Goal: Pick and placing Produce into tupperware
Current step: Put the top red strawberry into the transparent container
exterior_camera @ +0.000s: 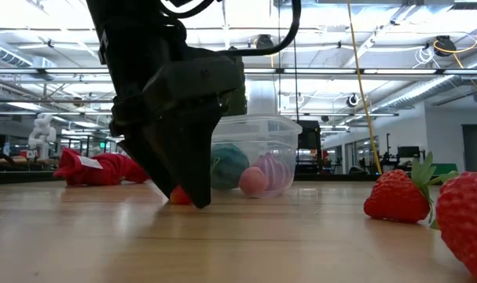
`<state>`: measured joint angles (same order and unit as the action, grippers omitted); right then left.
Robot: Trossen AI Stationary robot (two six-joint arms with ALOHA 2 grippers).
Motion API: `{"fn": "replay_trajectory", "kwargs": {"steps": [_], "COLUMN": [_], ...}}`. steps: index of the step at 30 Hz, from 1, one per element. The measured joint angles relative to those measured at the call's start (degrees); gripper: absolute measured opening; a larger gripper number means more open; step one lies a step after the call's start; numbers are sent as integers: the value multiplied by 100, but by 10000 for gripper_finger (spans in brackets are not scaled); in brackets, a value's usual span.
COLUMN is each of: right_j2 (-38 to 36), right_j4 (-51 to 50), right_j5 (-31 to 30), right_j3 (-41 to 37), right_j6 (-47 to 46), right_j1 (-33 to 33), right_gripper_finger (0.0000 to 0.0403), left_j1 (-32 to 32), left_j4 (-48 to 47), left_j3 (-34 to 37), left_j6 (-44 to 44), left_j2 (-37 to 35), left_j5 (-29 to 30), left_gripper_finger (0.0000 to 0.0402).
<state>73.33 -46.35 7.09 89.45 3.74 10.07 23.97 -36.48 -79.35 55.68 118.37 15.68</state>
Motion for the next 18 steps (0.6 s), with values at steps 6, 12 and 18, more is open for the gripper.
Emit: {"fn": "replay_trajectory", "kwargs": {"steps": [6, 12, 18], "right_j2": [138, 160, 162], "right_j4": [-16, -16, -15], "right_j5": [-1, 0, 0], "right_j3": [-2, -2, -2], "right_j6": [35, 59, 3], "right_j1": [-31, -36, -68], "right_gripper_finger": [165, 165, 165], "left_j1": [-12, -17, -22], "left_j4": [14, 42, 65], "left_j3": [2, 2, 7], "left_j6": [-11, -8, 35], "left_j2": [2, 4, 4], "left_j5": [-19, -26, -57], "left_gripper_finger": [296, 229, 179]}}
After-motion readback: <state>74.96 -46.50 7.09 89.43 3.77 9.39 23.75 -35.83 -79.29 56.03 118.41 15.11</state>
